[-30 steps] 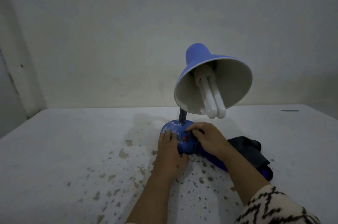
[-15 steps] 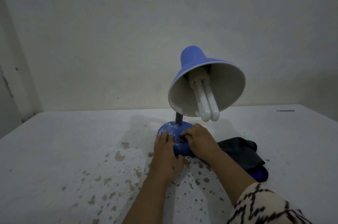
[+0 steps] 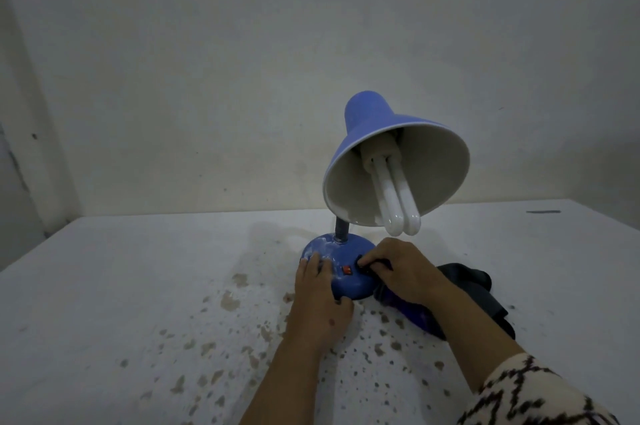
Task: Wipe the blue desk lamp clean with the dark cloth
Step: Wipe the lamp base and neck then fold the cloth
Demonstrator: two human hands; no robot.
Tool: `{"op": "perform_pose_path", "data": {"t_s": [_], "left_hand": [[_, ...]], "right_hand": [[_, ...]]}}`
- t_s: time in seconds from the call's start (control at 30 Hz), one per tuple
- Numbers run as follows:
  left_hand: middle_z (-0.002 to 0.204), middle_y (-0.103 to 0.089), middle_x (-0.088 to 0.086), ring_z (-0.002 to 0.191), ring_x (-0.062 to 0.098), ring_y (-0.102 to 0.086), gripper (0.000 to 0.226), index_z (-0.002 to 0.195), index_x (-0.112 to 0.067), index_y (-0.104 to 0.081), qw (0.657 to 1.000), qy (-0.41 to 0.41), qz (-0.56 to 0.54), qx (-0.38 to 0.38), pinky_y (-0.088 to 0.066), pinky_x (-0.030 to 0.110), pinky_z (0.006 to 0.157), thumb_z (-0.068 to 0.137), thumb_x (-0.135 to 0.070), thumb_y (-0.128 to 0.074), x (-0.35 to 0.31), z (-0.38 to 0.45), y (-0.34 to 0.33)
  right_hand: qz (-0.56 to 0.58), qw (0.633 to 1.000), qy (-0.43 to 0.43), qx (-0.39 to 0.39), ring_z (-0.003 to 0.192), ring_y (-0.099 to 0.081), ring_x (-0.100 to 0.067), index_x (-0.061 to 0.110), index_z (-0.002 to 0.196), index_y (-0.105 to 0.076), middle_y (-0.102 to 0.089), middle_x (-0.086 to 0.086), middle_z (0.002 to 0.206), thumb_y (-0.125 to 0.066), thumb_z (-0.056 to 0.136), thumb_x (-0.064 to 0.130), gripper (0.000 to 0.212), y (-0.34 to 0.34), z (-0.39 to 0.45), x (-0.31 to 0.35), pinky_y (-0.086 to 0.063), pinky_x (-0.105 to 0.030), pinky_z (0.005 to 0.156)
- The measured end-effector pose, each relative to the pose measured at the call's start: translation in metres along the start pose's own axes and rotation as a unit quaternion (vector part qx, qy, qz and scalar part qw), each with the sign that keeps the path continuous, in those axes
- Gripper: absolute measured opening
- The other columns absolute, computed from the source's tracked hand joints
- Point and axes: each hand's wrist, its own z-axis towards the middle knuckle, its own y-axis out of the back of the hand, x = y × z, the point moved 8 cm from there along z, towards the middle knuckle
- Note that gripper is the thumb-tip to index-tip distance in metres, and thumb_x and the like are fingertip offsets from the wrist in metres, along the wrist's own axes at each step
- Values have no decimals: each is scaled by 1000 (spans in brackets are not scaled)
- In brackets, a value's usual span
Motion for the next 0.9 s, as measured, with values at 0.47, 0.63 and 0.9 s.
{"op": "perform_pose_path", "data": {"t_s": [0.47,0.63,0.9], "left_hand": [[159,4,2,148,18,6,67,149,-14,-8,1000,5,4,6,0,25,117,94,-21,-45,1,-1,-1],[159,4,3,148,19,6,68,149,-12,-9,1000,9,6,6,-1,28,118,93,-21,-46,0,0,-1],[159,7,2,147,18,8,68,150,-14,-5,1000,12,17,11,1,26,118,95,-23,-45,2,0,0]], "right_hand": [[59,996,-47,-44,90,-53,-12,9,93,-68,-64,-8,109,-45,87,2,24,-11,1,-2,-40,-18,85],[46,997,-35,-59,103,-55,-17,12,111,-63,-61,-8,117,-41,94,11,28,-18,2,-2,-40,-15,82],[-27,998,36,49,103,-49,-15,18,126,-56,-57,-8,125,-36,98,13,35,-23,-4,7,-31,-9,83]]}}
